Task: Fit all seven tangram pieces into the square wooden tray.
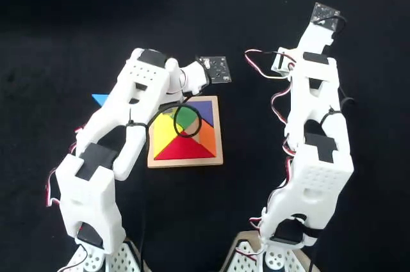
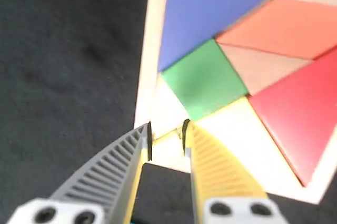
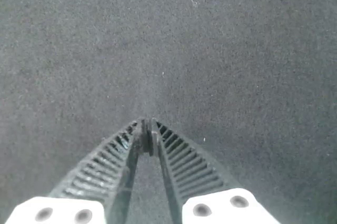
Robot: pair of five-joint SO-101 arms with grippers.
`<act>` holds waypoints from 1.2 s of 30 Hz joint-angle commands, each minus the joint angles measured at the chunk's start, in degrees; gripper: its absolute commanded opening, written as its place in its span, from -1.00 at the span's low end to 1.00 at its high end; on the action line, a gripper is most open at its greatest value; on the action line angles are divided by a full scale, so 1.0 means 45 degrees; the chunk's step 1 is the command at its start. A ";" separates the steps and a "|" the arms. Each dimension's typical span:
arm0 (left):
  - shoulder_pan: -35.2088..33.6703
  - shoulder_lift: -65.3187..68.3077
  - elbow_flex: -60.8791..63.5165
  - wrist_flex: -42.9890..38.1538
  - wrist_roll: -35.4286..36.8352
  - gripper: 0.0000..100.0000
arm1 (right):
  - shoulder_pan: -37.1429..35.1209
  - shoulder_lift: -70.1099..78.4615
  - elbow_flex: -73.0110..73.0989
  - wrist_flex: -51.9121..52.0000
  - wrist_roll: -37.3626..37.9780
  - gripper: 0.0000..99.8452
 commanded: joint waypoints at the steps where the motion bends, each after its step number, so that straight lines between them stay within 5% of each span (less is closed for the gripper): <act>1: -0.0283 -0.0899 0.0225 -0.0274 -0.0098 -0.75 | 0.0078 -0.0107 -0.0733 -0.0234 0.0000 -0.97; 9: -0.3858 -0.2813 -0.3233 0.2266 0.1700 -0.75 | 0.0059 -0.0107 -0.0733 -0.0234 0.0000 -0.97; 17: -0.7160 -0.3009 -0.1944 0.1856 0.2325 -0.75 | -0.0020 -0.0088 -0.0713 -0.0234 0.0000 -0.97; 25: -0.7629 -0.2950 -0.1065 0.2286 0.8596 -0.73 | -0.0020 -0.0088 -0.0674 -0.0254 0.0000 -0.97; 30: -0.7394 -0.2637 -0.0147 0.2344 1.4554 -0.42 | -0.0020 -0.0088 -0.0654 -0.0254 0.0000 -0.97; 36: -0.6379 -0.1661 0.0733 0.0762 1.7368 -0.41 | -0.0020 -0.0088 -0.0654 -0.0254 0.0000 -0.97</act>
